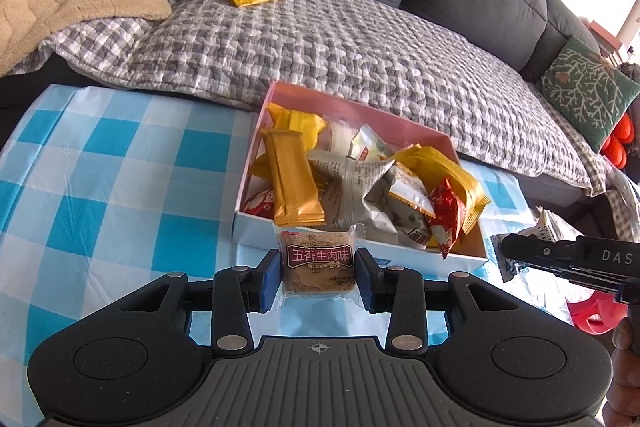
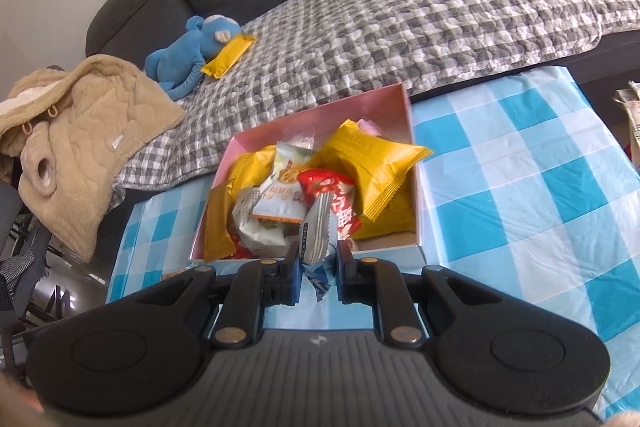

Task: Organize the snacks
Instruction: 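Carry the cake packet and candy over the pink box, then open both tools to drop the cake packet and candy into the box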

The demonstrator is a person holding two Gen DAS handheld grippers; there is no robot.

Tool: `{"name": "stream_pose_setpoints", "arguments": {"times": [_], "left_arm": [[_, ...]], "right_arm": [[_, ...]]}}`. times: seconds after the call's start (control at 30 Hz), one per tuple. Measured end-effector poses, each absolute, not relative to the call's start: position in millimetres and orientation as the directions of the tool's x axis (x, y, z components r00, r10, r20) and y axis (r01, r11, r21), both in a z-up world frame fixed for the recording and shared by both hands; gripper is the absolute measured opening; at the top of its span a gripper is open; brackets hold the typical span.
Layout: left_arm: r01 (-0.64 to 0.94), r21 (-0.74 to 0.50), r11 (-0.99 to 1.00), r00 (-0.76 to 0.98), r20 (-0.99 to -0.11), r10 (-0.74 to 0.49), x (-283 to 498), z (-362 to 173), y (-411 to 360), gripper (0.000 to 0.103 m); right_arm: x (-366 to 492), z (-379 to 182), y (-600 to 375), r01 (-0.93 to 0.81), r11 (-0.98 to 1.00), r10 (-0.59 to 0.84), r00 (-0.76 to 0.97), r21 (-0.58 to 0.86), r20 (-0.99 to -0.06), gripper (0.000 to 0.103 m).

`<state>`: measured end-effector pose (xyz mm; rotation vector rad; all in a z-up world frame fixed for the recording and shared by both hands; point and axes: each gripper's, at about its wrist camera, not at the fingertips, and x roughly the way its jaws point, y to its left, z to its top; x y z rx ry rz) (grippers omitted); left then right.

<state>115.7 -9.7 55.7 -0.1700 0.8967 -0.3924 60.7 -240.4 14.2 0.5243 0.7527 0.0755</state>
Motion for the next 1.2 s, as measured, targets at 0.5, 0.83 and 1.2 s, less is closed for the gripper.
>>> {"name": "stream_pose_setpoints", "arguments": {"times": [0.5, 0.83, 1.2], "left_arm": [[0.326, -0.300, 0.896, 0.557, -0.705, -0.439, 131.5, 56.0, -34.6, 0.037], [0.398, -0.268, 0.877, 0.528, -0.715, -0.458, 143.9, 45.4, -63.5, 0.037], [0.414, -0.246, 0.876, 0.540, -0.709, -0.454, 168.2, 33.9, -81.3, 0.036]], "right_arm": [[74.3, 2.8, -250.3, 0.167, 0.870, 0.213, 0.721, 0.464, -0.659, 0.015], [92.0, -8.2, -243.6, 0.162, 0.893, 0.194, 0.703, 0.419, -0.684, 0.015], [108.5, -17.8, -241.8, 0.166, 0.894, 0.182, 0.714, 0.415, -0.676, 0.015]]}}
